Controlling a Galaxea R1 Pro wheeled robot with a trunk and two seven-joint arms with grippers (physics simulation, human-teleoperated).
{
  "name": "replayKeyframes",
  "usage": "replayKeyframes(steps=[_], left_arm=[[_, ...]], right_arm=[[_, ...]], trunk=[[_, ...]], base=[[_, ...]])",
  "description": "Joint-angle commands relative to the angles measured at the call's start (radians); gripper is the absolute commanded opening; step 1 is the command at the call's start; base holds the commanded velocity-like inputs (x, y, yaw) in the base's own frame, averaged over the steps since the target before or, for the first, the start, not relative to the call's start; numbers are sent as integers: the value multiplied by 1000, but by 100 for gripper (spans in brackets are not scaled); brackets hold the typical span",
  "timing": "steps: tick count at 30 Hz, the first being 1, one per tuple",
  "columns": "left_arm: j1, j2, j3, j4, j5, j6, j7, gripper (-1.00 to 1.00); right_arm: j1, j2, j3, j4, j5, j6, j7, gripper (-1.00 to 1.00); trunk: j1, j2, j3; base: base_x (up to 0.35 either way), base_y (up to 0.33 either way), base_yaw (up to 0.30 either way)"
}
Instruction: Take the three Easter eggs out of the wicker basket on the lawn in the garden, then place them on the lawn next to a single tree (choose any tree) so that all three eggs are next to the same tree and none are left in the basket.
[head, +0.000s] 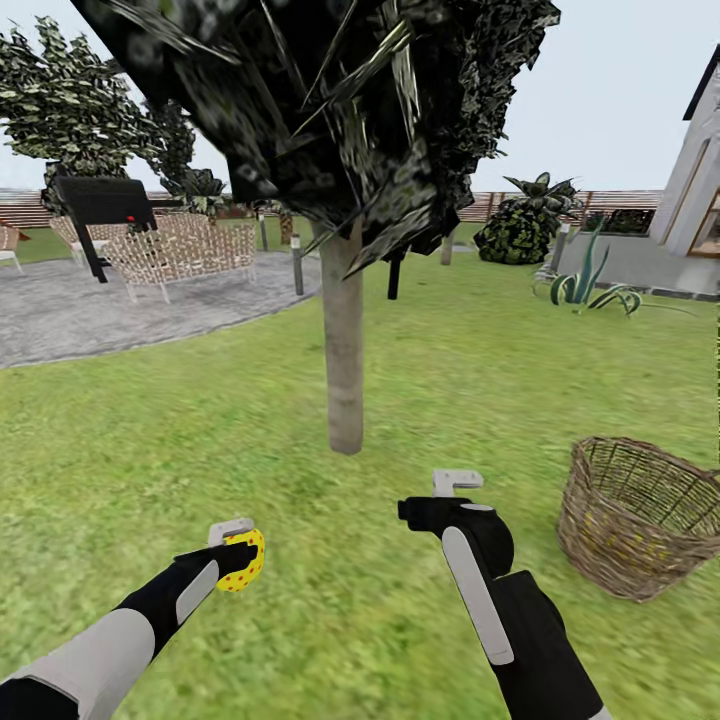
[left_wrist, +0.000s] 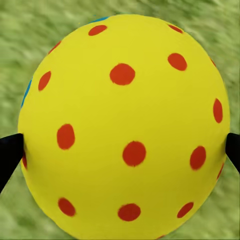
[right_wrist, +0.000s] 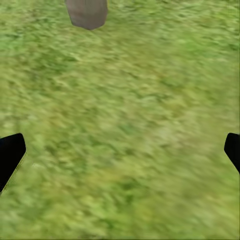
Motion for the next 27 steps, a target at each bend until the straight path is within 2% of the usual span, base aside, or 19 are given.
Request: replayKeyframes(steps=[1,5,15,23,27], left_arm=[[0,1,-8,-3,10,4,8,-100],[0,1,-8,-3,10,4,8,-100],[0,1,-8,-4,10,4,9,-100],[0,0,-8,-3,9,4,9,-100],[0,1,-8,-3,9,4,10,-100]], right_arm=[[-1,0,1,-1,-10,3,-10,100],[-1,0,1,-1,-10,3,-11,100],[-1,0,1,-1,-10,2,-10,100],[-1,0,1,-1,-10,2,-10,100],[-1,0,1,-1,-10,2,-10,100]], trunk=[[0,0,-1],[0,0,-1],[0,0,-1],[0,0,-1],[0,0,0]], base=[[204,274,-201],[220,271,-204],[242,223,-16],[268,-62,-10],[275,-128,-192]])
